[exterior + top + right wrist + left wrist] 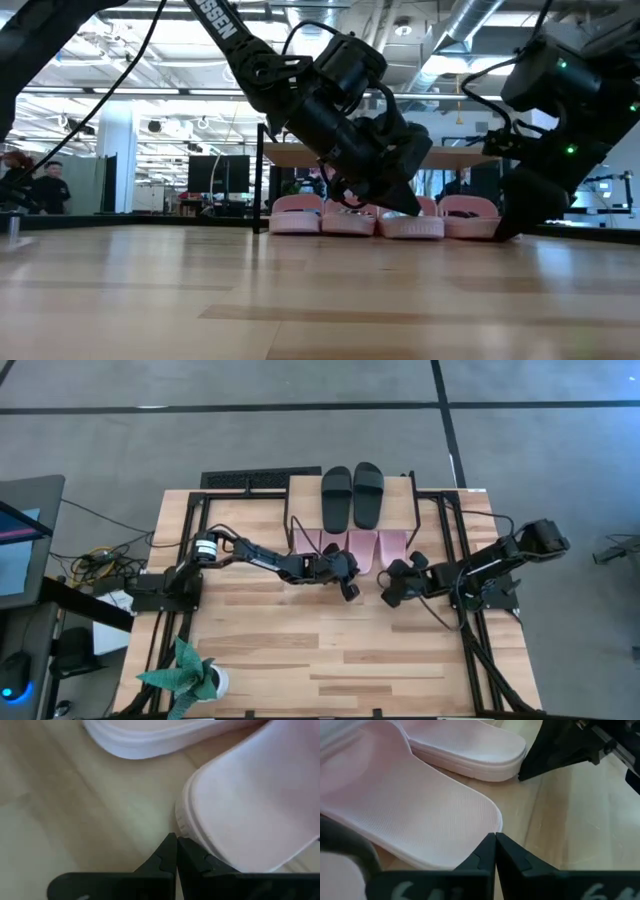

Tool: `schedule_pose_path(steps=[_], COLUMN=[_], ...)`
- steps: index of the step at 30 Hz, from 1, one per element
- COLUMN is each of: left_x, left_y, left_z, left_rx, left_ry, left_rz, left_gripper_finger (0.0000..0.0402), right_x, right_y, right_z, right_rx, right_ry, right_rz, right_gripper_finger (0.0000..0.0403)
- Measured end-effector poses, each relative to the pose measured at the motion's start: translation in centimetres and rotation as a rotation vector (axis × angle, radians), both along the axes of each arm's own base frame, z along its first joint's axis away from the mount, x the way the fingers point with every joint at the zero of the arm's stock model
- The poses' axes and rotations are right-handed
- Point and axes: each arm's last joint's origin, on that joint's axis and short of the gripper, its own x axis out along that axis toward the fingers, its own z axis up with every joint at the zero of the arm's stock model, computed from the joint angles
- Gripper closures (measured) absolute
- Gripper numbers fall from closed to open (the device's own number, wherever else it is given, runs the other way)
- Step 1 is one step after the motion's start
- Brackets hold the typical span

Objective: Pick and place slides into the shelf
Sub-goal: Adjust the pink slippers under the shelf

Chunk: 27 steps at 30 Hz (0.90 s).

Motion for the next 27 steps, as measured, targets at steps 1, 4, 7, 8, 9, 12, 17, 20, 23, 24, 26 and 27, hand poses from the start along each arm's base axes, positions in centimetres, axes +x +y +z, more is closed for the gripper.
schedule_pose_path(steps=[1, 4, 7, 8, 9, 12, 17, 20, 23, 24, 26, 27], left_x=[0.0, 0.0, 0.2, 0.6, 1.1, 2.0, 3.1, 3.2, 3.1, 3.1, 3.0, 3.0], left_y=[0.1, 0.4, 0.7, 0.8, 0.8, 0.9, 1.1, 1.8, 2.7, 3.0, 3.3, 3.3], left_z=[0.0, 0.0, -0.7, -0.9, -1.0, -1.5, -1.7, -1.2, -1.3, -1.3, -1.3, -1.3], left_rx=[0.000, 0.000, -0.011, -0.016, -0.018, -0.028, -0.022, 0.004, -0.002, -0.011, -0.021, -0.022], left_ry=[0.000, -0.001, -0.002, -0.004, -0.020, -0.014, 0.008, 0.003, 0.008, 0.005, 0.004, 0.004], left_rz=[0.002, 0.008, 0.002, -0.002, -0.005, -0.014, -0.013, 0.012, 0.033, 0.034, 0.039, 0.039], left_gripper_finger=[0.0401, 0.0401, 0.0401, 0.0401, 0.0401, 0.0401, 0.0401, 0.0401, 0.0401, 0.0401, 0.0401, 0.0401], right_x=[-0.2, -0.7, -0.8, -0.8, -0.8, -0.7, -0.7, -0.6, -0.5, -0.5, -0.5, -0.5], right_y=[-0.2, -0.7, -1.3, -1.4, -1.7, -2.3, -2.8, -3.0, -3.3, -3.4, -3.5, -3.6], right_z=[0.0, 0.1, 0.6, 0.7, 0.8, 1.0, 0.9, 1.0, 1.0, 1.0, 1.0, 1.0], right_rx=[0.002, -0.002, -0.013, -0.017, -0.021, -0.021, -0.007, -0.014, -0.017, -0.017, -0.016, -0.019], right_ry=[-0.006, -0.018, -0.030, -0.031, -0.031, -0.029, -0.006, -0.011, -0.019, -0.017, -0.015, -0.012], right_rz=[-0.009, -0.019, -0.007, -0.006, -0.005, 0.000, 0.029, 0.037, 0.033, 0.030, 0.023, 0.028], right_gripper_finger=[0.0403, 0.0403, 0.0403, 0.0403, 0.0403, 0.0403, 0.0403, 0.0403, 0.0403, 0.0403, 0.0403, 0.0403])
